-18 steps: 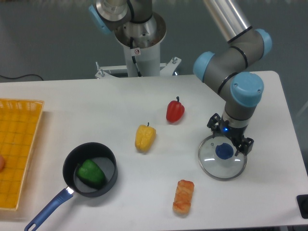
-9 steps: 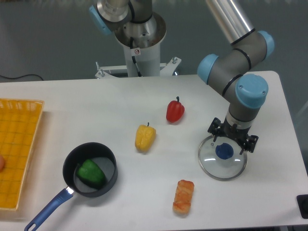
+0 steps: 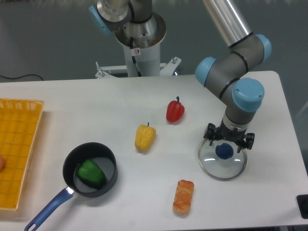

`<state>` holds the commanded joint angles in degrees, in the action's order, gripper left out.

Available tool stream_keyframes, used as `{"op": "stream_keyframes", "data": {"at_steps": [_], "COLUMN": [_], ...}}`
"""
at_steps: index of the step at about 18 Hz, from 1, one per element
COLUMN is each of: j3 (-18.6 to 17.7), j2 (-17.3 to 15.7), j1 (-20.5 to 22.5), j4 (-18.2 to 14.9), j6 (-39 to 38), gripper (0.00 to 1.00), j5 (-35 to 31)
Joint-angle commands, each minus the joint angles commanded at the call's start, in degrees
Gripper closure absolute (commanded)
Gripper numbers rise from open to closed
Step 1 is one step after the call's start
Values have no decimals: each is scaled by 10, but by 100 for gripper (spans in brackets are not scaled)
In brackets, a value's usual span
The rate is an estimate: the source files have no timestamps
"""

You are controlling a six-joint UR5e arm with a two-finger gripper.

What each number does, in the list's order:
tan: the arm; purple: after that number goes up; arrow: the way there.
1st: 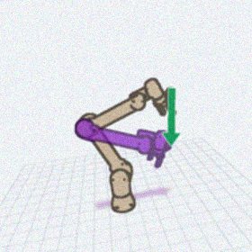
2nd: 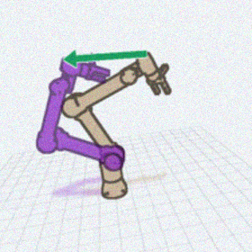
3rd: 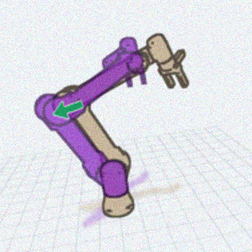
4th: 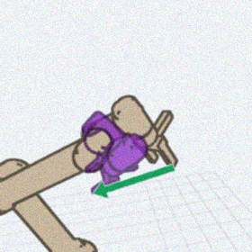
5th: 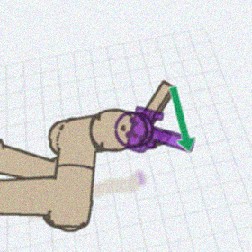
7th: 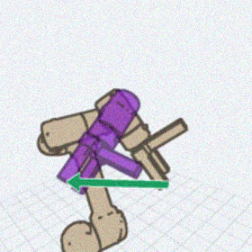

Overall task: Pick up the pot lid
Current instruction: 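Lower the gripper around the blue knob of the lid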

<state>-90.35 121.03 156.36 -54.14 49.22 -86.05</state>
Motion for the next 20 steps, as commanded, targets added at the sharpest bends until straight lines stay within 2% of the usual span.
{"op": "stream_keyframes", "data": {"at_steps": [10,20], "j3": [2,4], "j2": [9,19], "j1": [-4,-2], "j4": [8,12], "j6": [-37,-35], "gripper": [0,0], "j5": [1,-1]}}
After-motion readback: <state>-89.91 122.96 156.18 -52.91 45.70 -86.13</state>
